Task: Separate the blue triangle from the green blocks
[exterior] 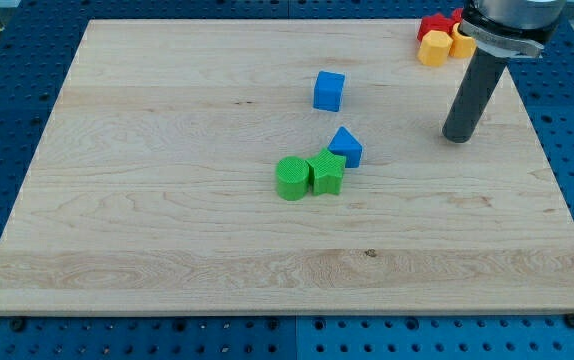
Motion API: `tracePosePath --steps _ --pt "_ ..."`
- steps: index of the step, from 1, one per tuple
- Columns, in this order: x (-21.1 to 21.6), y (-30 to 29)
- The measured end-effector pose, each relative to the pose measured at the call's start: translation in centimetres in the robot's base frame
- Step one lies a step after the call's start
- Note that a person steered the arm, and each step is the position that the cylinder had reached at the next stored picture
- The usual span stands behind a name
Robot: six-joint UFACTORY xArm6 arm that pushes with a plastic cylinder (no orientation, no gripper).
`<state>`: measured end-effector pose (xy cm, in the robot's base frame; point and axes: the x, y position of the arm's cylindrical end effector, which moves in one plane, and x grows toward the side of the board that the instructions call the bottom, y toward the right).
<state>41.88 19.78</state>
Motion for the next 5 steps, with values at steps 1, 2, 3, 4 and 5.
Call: tracePosePath --steps 1,2,3,4,5 --pt "0.0 0.0" --pt "0.3 -1.9" --pt "0.3 -4.5" --pt "0.2 -8.3" --pt "-0.9 -12.8"
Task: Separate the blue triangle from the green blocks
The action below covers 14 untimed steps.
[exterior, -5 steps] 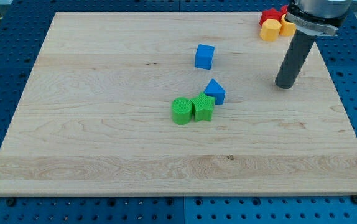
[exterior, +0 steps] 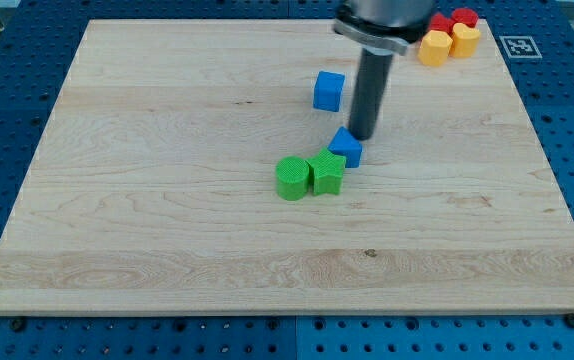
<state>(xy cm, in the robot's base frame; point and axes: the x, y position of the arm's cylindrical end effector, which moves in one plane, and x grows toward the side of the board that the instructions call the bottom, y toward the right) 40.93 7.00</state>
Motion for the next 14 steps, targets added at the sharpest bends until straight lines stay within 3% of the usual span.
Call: tracePosePath --steps 1,2,4,6,11,14 --pt "-1.5 -4.1" --pt "-0.3 -6.1" --pt "1.4 -2.5" --pt "3.3 -3.9" --pt "5.8 8.0" --pt "6.5 10.3"
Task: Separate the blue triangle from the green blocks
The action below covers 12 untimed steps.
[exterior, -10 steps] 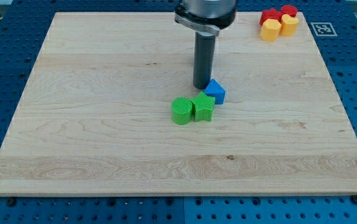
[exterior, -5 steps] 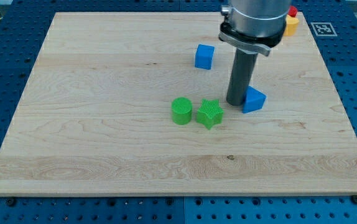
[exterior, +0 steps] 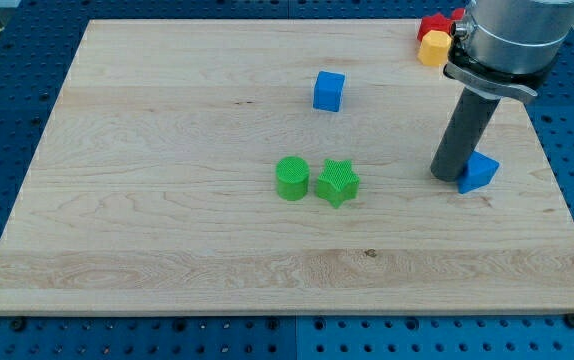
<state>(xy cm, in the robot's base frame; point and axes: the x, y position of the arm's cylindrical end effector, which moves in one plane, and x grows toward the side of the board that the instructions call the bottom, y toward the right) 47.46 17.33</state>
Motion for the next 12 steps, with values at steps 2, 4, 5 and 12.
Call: tracePosePath --steps 2,4,5,12 --pt "0.0 0.5" --pt "0.0 2.3" --pt "0.1 2.8" --pt "2.7 5.0"
